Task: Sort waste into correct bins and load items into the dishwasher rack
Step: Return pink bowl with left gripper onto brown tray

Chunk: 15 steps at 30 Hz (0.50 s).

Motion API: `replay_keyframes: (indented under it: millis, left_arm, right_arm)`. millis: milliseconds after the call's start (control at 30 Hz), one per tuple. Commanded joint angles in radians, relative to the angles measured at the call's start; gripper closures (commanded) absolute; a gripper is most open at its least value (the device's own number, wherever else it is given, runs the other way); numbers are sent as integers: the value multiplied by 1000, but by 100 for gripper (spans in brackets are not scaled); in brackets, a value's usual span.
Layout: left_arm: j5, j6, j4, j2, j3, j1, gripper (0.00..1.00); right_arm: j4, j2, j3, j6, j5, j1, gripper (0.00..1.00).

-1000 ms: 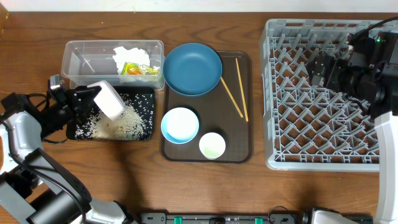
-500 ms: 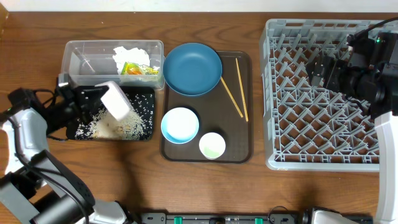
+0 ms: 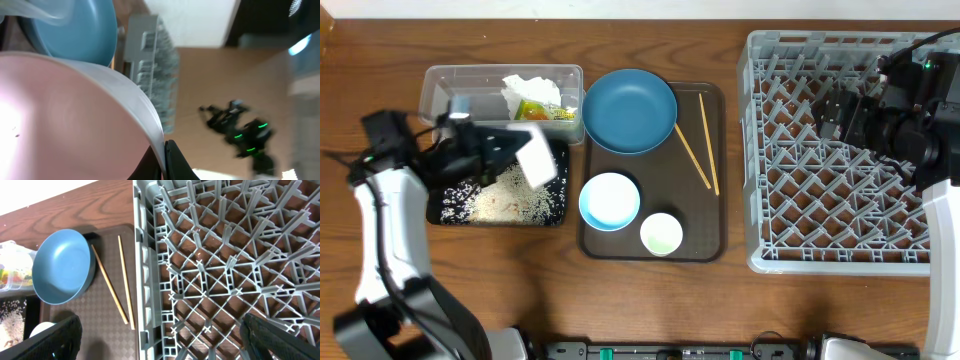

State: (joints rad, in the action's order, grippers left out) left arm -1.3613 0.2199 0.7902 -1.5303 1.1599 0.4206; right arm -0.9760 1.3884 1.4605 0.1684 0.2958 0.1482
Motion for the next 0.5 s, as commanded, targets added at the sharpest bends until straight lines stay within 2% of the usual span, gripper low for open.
replay_keyframes:
  millis: [0, 100, 233, 367, 467]
  left_arm:
    - [212, 96, -64, 99, 61, -119, 94]
    - [404, 146, -165, 171, 63, -264, 94]
    - [743, 140, -220, 219, 63, -518, 94]
    - [1089, 106, -224, 168, 62, -778, 94]
    - [1225, 86, -249, 84, 62, -925, 94]
  right_arm:
    - [-1, -2, 17, -1, 8, 1, 1]
    - [0, -2, 17, -1, 8, 1, 1]
    - [0, -2, 17, -1, 8, 1, 1]
    - [-1, -2, 17, -1, 8, 1, 1]
    - [-1, -2, 17, -1, 8, 1, 1]
